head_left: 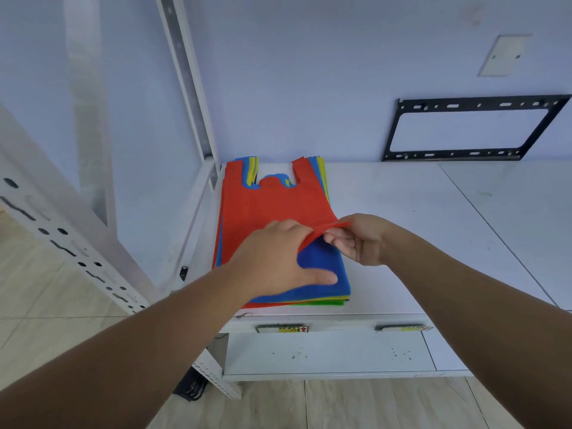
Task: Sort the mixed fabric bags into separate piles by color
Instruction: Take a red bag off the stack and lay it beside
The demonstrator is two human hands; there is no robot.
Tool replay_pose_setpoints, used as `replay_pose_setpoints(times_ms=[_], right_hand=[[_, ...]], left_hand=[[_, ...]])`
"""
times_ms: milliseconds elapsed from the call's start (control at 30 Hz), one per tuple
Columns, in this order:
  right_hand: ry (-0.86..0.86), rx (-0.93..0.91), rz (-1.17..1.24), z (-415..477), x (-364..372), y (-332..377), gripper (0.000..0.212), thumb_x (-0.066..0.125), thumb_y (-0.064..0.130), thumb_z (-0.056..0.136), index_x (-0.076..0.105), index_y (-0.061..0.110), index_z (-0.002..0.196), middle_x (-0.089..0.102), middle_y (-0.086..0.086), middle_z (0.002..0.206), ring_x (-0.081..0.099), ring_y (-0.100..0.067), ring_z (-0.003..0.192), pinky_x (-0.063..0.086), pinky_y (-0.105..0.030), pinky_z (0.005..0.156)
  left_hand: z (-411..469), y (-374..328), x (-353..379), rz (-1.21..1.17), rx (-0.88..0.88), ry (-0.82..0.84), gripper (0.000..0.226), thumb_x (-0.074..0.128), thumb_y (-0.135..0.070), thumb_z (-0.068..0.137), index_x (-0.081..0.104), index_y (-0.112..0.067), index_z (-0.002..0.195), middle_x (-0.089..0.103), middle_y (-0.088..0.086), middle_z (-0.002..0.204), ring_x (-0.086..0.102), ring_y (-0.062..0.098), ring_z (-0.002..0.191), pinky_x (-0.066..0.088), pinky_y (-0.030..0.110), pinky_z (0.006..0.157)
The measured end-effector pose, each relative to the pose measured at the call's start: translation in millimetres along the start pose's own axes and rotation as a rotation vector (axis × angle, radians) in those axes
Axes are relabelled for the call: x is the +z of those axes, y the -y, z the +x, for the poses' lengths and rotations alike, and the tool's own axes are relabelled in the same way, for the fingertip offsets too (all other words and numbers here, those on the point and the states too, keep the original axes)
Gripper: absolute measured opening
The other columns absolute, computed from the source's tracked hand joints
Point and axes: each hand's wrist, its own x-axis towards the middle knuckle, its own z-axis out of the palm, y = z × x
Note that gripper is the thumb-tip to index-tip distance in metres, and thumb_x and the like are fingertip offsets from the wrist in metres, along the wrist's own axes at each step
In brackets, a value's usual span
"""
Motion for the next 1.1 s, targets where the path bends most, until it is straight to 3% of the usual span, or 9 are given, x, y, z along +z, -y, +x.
replay_pose_setpoints(times_ms=[133,233,333,433,533,600,667,833,1100], right_hand=[[-0.010,0.010,-0.041,-2.3,-6.4,-0.2,0.017,0.059,0.012,0.094,0.071,0.008,0.083,0.068,-0.004,0.067,0.059,-0.005,0.039,0.046,-0.014,0.037],[-0.018,0.015,-0.037,-2.3,-17.4,-0.8,0.021,0.054,0.011,0.098,0.065,0.006,0.080,0.066,-0.006,0.062,0.058,-0.006,0.037,0.044,-0.014,0.035],[-0.029,0.025,-0.060,-2.2,-26.8,-2.1,0.022,0.053,0.012,0.100,0.063,0.004,0.081,0.067,-0.008,0.056,0.059,-0.007,0.037,0.045,-0.015,0.035],[-0.028,0.039,-0.125,0.7,-31.5,-5.4,0.021,0.055,0.016,0.099,0.065,0.004,0.086,0.069,-0.009,0.058,0.063,-0.009,0.042,0.050,-0.017,0.039],[-0.006,0.042,-0.199,3.5,-33.7,-10.8,0.023,0.055,0.021,0.100,0.065,0.005,0.086,0.069,-0.008,0.059,0.062,-0.008,0.044,0.052,-0.018,0.041],[-0.018,0.042,-0.228,5.3,-35.1,-16.2,0.021,0.055,0.024,0.099,0.064,0.006,0.092,0.070,-0.010,0.062,0.065,-0.011,0.047,0.052,-0.019,0.041],[-0.043,0.035,-0.265,8.9,-35.2,-23.0,0.022,0.055,0.027,0.099,0.064,0.007,0.101,0.072,-0.012,0.071,0.068,-0.016,0.056,0.054,-0.024,0.049],[-0.121,-0.074,-0.263,18.9,-26.1,-36.7,0.026,0.062,0.031,0.094,0.069,0.011,0.109,0.077,-0.009,0.102,0.074,-0.029,0.096,0.059,-0.045,0.087],[-0.292,-0.461,-0.448,13.8,-42.6,-22.6,0.014,0.061,0.024,0.094,0.072,0.017,0.095,0.076,-0.004,0.092,0.074,-0.024,0.084,0.060,-0.043,0.083]], left_hand=[[-6.4,-2.3,15.8,0.320,0.030,-0.103,0.016,0.051,-0.029,0.094,0.058,-0.022,0.107,0.059,-0.002,0.104,0.063,0.025,0.095,0.037,0.034,0.063],[-21.7,19.9,22.1,0.423,-0.055,-0.072,0.021,0.051,-0.014,0.089,0.062,-0.023,0.104,0.061,-0.004,0.097,0.062,0.022,0.088,0.040,0.034,0.063],[-39.5,55.4,20.9,0.308,-0.206,-0.213,0.028,0.054,-0.025,0.092,0.067,-0.028,0.117,0.064,-0.003,0.105,0.064,0.022,0.090,0.053,0.036,0.073],[-41.8,74.7,17.4,-0.141,-0.594,-0.283,0.044,0.059,-0.051,0.092,0.064,-0.018,0.121,0.067,0.007,0.107,0.066,0.024,0.092,0.057,0.043,0.083],[-30.0,78.4,9.1,-1.007,-0.930,-0.148,0.080,0.046,-0.077,0.086,0.067,-0.002,0.106,0.077,0.015,0.091,0.074,0.026,0.084,0.060,0.046,0.082],[-23.9,80.6,4.8,-1.562,-1.013,-0.046,0.091,0.040,-0.086,0.080,0.064,-0.003,0.107,0.077,0.019,0.101,0.075,0.031,0.096,0.060,0.042,0.082],[-17.4,83.9,4.6,-1.743,-1.021,-0.057,0.080,0.054,-0.077,0.082,0.060,-0.006,0.117,0.076,0.023,0.104,0.075,0.034,0.097,0.061,0.042,0.078],[1.9,84.9,21.2,-1.588,-1.026,-0.157,0.034,0.066,-0.011,0.093,0.060,-0.005,0.126,0.075,0.018,0.108,0.073,0.031,0.098,0.061,0.042,0.074],[30.2,59.9,29.5,-1.121,-0.851,-0.170,0.018,0.063,-0.004,0.090,0.073,-0.011,0.103,0.077,0.011,0.099,0.073,0.031,0.095,0.059,0.051,0.090]])
